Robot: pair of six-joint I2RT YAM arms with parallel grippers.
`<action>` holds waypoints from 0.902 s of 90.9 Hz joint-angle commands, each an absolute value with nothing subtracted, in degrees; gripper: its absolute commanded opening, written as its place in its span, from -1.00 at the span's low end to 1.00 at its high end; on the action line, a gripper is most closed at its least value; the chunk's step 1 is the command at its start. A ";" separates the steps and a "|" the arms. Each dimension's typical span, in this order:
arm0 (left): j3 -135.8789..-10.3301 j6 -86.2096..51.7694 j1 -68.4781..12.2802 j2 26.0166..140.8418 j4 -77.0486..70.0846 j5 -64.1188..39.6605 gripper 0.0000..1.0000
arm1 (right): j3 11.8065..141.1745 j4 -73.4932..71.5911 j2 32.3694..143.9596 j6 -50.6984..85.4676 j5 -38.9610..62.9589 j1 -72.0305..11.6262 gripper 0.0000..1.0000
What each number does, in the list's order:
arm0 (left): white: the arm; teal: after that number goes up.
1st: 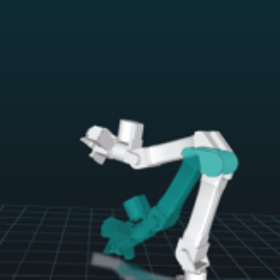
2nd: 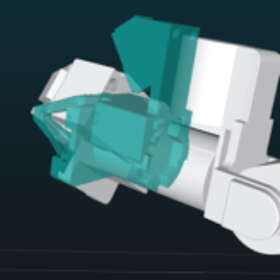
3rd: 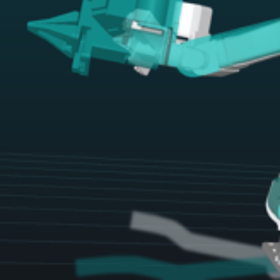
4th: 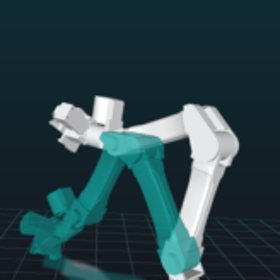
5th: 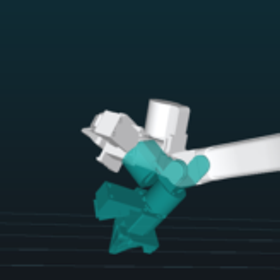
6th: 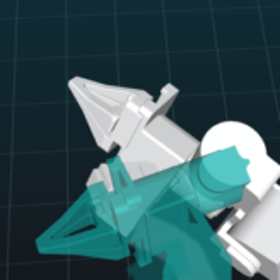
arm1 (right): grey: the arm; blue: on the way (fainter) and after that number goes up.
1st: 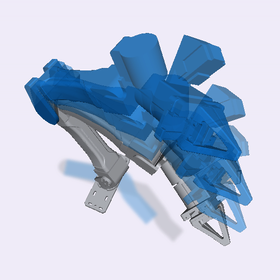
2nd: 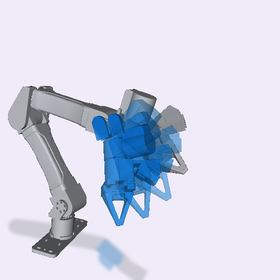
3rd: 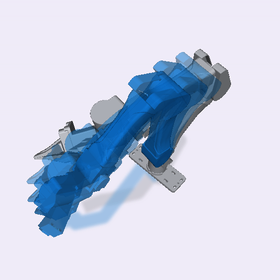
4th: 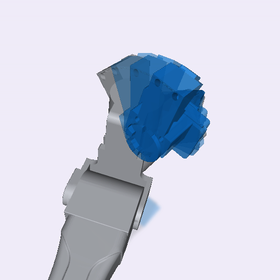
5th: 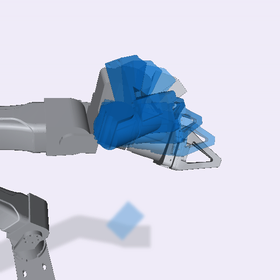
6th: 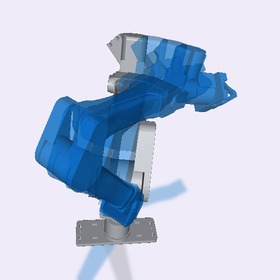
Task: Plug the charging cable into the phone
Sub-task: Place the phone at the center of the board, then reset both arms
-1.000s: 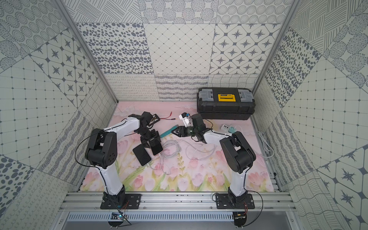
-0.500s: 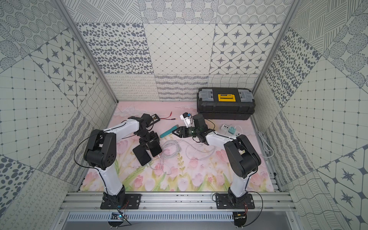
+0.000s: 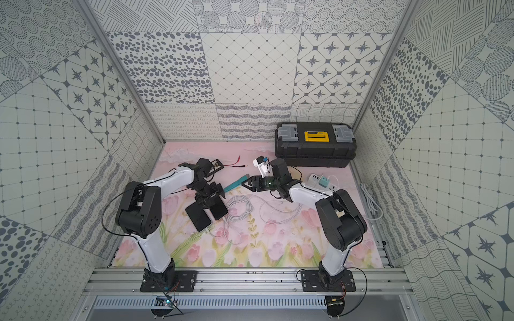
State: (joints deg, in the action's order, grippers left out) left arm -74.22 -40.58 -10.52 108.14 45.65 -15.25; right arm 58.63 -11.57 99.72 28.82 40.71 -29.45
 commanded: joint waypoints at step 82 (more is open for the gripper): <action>-15.96 -7.57 -10.86 75.34 -46.63 15.65 0.98 | 27.79 -32.53 75.13 -1.83 -26.61 -18.90 0.94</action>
